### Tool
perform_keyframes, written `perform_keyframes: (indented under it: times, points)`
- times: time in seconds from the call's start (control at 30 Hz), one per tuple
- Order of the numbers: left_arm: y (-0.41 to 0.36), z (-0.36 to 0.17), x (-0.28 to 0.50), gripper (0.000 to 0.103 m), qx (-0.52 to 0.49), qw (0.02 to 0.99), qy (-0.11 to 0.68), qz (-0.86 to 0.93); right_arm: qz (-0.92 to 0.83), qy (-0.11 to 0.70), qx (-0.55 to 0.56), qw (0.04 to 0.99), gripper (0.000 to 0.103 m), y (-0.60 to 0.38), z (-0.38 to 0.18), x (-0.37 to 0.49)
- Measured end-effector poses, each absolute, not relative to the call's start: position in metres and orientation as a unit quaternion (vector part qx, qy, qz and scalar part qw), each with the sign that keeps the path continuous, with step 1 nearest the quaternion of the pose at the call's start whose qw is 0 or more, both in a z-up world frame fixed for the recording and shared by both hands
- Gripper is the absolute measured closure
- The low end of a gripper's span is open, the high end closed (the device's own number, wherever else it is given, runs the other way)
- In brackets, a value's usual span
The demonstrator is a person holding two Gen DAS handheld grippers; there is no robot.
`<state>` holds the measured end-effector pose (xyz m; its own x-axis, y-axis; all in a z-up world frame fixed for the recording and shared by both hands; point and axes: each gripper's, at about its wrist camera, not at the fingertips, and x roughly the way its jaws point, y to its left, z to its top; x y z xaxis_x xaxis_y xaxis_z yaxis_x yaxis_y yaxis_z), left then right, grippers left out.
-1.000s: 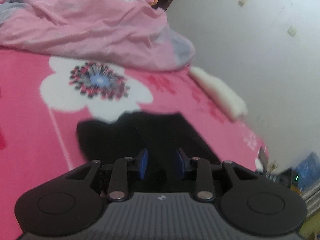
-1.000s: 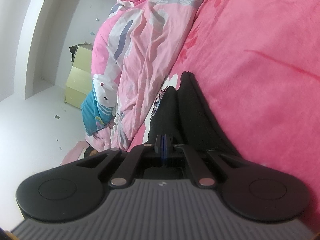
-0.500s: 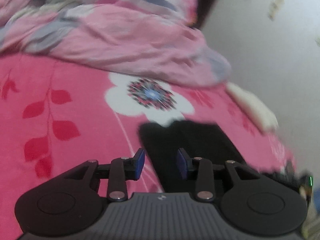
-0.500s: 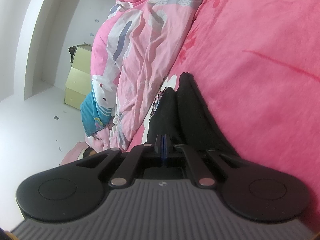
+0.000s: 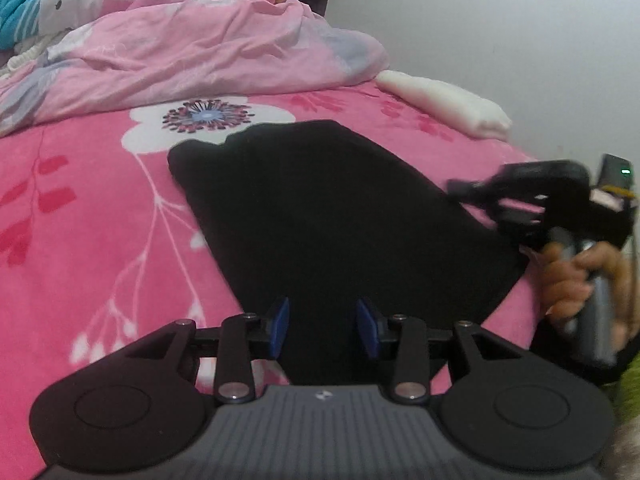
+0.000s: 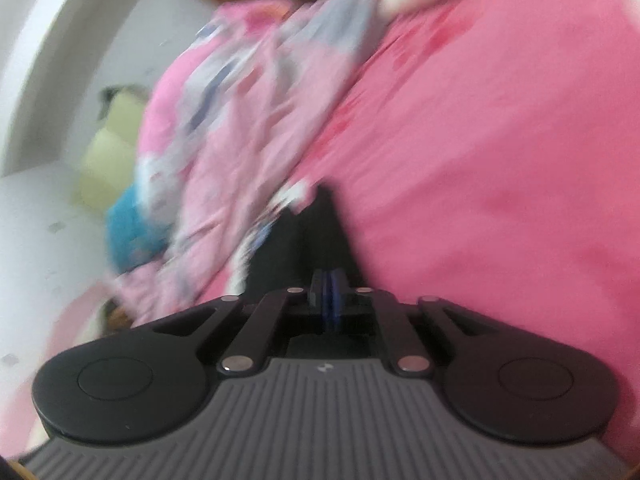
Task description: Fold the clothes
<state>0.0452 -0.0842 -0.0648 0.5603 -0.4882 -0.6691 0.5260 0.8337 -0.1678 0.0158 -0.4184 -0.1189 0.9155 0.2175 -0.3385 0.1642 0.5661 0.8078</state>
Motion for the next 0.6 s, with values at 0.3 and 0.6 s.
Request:
perform_keyframes:
  times: [0.3,0.6]
  points:
    - [-0.082,-0.063,0.038,0.062,0.024,0.884,0.365,-0.291,0.090,0.219,0.477,0.846,0.099,-0.387,-0.103,-0.006]
    - [-0.087,-0.063,0.024,0.038,0.060,0.882,0.381,-0.271,0.047,0.304,0.429,0.849,0.101,-0.396,-0.101,-0.019]
